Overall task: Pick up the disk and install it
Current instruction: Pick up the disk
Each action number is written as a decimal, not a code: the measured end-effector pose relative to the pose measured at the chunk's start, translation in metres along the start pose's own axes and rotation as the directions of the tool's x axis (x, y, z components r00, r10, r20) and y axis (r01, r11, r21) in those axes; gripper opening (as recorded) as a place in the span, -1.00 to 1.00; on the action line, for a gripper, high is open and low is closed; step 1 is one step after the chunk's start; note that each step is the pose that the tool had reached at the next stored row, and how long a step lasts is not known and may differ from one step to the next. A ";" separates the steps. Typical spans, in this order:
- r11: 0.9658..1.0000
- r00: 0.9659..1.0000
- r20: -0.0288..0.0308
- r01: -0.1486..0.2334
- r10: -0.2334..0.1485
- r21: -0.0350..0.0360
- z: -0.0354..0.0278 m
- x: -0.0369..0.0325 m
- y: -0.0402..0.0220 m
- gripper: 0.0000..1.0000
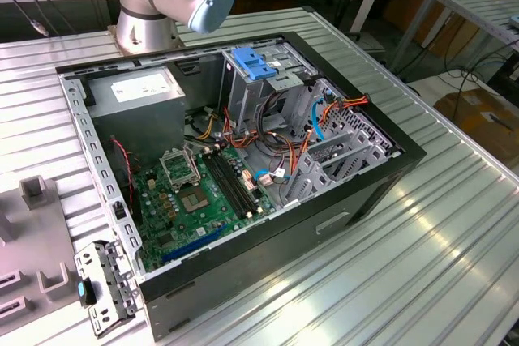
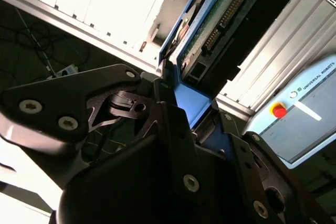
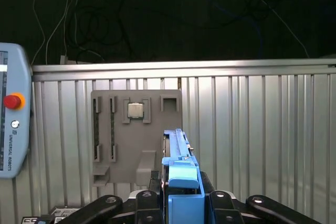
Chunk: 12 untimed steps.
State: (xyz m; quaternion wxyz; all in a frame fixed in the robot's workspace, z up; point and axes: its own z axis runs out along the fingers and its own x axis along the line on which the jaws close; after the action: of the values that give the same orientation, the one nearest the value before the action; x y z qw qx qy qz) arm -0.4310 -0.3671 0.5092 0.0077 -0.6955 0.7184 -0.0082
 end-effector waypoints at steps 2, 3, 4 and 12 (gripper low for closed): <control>1.000 1.000 0.000 0.000 0.000 0.000 0.0001 -0.0001 -0.0028 -0.25; 1.000 1.000 0.000 0.000 0.000 0.000 0.0001 -0.0001 -0.0046 -0.25; 1.000 1.000 0.000 0.000 0.000 0.000 0.0002 -0.0002 -0.0059 -0.25; 1.000 1.000 0.000 0.000 0.000 0.000 0.0005 -0.0007 -0.0204 -0.25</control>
State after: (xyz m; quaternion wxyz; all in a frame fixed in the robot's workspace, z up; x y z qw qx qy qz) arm -0.4105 -0.3671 0.5091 0.0078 -0.6955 0.7184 -0.0082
